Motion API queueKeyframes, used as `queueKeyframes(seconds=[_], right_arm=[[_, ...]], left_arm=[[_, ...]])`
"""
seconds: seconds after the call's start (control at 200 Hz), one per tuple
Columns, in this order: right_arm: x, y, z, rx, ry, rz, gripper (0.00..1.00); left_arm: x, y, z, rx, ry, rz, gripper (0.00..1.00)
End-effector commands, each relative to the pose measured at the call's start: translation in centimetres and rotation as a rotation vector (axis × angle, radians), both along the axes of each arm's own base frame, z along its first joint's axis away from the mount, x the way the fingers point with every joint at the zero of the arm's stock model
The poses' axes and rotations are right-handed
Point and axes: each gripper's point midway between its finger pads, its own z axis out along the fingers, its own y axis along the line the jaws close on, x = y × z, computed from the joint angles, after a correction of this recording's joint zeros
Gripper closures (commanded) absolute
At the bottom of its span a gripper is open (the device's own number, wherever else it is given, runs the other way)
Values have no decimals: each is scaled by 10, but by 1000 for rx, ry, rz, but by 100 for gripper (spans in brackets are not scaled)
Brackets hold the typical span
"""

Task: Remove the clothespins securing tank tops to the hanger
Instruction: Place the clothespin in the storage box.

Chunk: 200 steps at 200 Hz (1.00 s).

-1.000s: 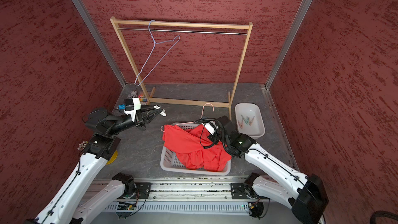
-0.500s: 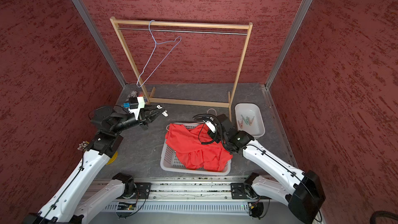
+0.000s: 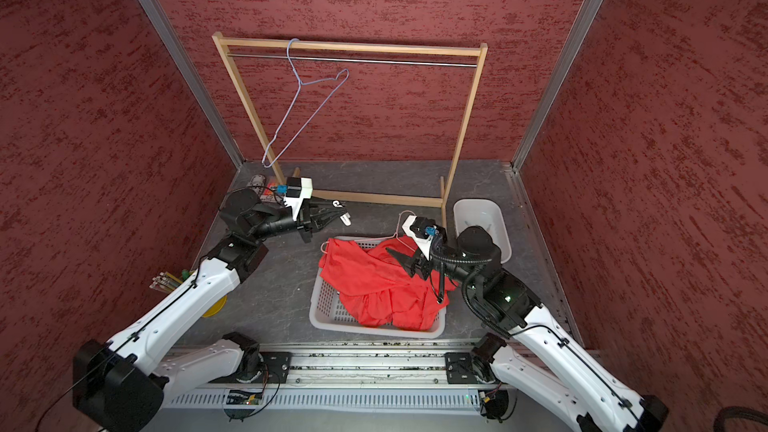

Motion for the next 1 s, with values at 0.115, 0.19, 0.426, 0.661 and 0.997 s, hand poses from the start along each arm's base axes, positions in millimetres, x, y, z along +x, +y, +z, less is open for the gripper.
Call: queueKeyframes(seconds=[0.115, 0.19, 0.426, 0.661, 0.997], right_arm=[[-15, 17, 42, 199, -18, 275, 23], [-7, 16, 37, 189, 15, 296, 24], [11, 15, 36, 196, 26, 312, 27], [21, 16, 39, 200, -2, 312, 29], [20, 11, 43, 204, -27, 303, 31]], left_arm=[[2, -13, 37, -134, -29, -77, 100], [-2, -17, 41, -146, -24, -118, 100], [-12, -37, 41, -112, -37, -197, 100], [-16, -68, 26, -11, -53, -210, 100], [-19, -85, 19, 23, -53, -246, 100]])
